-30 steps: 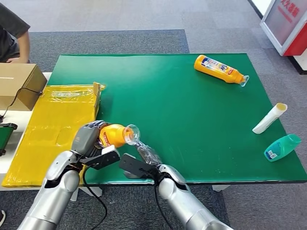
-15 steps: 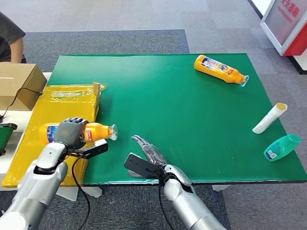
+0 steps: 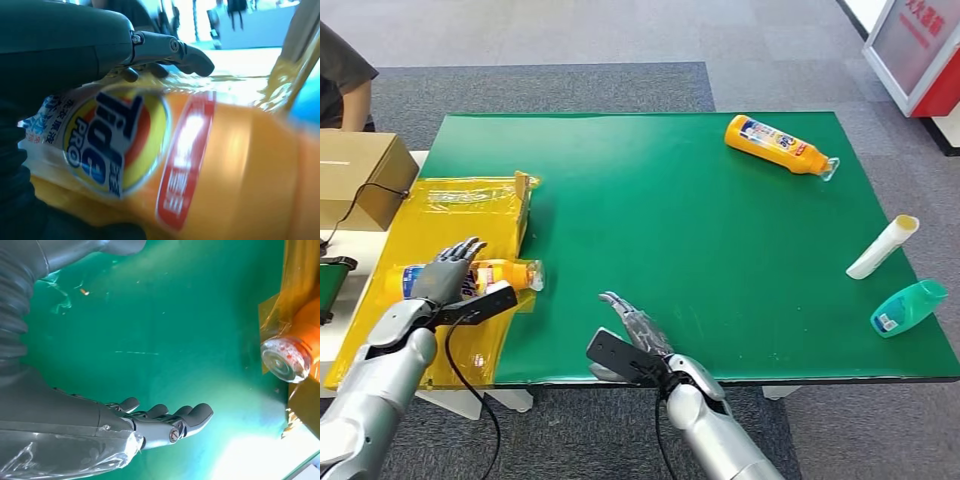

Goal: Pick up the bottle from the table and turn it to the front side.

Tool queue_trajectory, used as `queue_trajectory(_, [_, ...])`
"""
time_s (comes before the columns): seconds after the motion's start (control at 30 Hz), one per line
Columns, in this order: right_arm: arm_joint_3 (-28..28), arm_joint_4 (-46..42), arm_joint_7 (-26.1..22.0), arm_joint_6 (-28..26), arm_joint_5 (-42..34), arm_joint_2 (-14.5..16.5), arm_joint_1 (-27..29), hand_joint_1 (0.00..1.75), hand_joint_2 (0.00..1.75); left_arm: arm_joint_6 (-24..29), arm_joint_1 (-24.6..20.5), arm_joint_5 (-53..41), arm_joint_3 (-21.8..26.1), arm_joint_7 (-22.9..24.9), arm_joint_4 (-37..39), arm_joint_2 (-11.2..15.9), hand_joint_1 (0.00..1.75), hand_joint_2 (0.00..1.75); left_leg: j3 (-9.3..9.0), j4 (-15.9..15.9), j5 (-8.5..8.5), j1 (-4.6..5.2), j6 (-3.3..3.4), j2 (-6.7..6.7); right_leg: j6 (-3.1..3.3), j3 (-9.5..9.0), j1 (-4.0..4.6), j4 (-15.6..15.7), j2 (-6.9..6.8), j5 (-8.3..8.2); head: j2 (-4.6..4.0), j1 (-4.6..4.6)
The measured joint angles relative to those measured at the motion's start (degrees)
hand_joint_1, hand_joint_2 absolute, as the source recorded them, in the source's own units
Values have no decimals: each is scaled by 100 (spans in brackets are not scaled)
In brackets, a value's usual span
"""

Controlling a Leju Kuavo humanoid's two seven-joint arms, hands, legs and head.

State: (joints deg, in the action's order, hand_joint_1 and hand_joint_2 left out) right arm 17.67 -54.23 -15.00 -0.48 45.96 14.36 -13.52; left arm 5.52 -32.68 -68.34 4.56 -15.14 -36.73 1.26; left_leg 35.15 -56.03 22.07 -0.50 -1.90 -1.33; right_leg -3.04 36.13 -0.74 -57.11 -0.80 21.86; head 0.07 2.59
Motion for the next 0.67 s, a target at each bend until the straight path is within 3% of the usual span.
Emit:
queue_trajectory(0.13, [-38,-85,-55,-14,-76,-65,68,0,175,-715,132,1532,607,-1110,-125,-98,0,175,-10,0,1,0,0,-1,0,-8,0,0,2,1,0,0])
queue_trajectory(0.3, [-72,-127,-157,-48,-190,-121,156,0,175,-2079,919,3968,987,-2107,-774,-297,0,175,-8,0,5,1,1,-3,-3,-5,-1,1,4,3,0,1])
queue_trajectory(0.4, [-76,-127,-205,-80,-229,-150,189,0,175,-2337,1291,4550,1066,-2293,-1054,-379,0,175,-8,0,9,1,1,-2,-3,-5,-1,1,4,8,0,0])
queue_trajectory(0.57, [-78,-124,-242,-119,-245,-175,205,0,175,-2437,1545,4761,1140,-2301,-1272,-430,0,175,-8,1,10,-1,-1,-1,-4,-6,0,1,3,11,0,0])
queue_trajectory(0.67, [-78,-127,-243,-146,-284,-177,231,0,175,-2772,1741,5411,1186,-2304,-1460,-513,0,175,-9,1,10,-1,-1,-2,-2,-5,0,0,4,10,0,0])
